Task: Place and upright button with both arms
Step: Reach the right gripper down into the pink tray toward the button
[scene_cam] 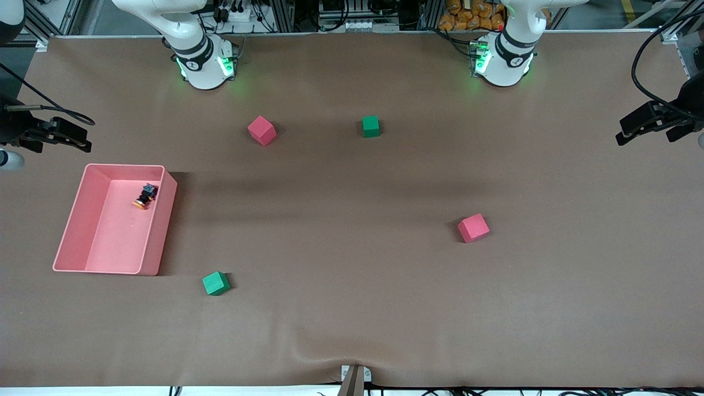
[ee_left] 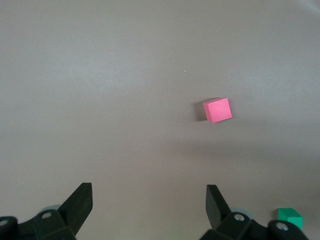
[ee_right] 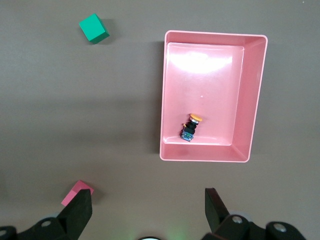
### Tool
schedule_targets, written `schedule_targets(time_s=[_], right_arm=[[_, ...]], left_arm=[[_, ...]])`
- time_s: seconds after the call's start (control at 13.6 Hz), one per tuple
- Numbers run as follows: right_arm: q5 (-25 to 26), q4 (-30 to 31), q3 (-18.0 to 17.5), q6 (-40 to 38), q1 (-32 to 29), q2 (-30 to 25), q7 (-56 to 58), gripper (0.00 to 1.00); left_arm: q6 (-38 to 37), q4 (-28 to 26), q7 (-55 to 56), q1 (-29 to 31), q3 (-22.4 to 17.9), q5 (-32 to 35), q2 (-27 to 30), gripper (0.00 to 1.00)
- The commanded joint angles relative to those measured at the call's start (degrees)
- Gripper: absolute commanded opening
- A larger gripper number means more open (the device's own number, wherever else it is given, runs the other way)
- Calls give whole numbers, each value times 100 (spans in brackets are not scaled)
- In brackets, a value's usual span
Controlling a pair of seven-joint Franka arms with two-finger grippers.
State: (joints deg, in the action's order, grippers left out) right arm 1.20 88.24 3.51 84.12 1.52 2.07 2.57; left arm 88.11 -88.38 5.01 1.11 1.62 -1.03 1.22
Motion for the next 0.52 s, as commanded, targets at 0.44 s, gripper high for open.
schedule_targets(time_s=[0.44], right_arm=[[178,956,-87,358,-318,-84,-47,100]], left_arm=[[-40,93,-27,38,23,103,-34,100]])
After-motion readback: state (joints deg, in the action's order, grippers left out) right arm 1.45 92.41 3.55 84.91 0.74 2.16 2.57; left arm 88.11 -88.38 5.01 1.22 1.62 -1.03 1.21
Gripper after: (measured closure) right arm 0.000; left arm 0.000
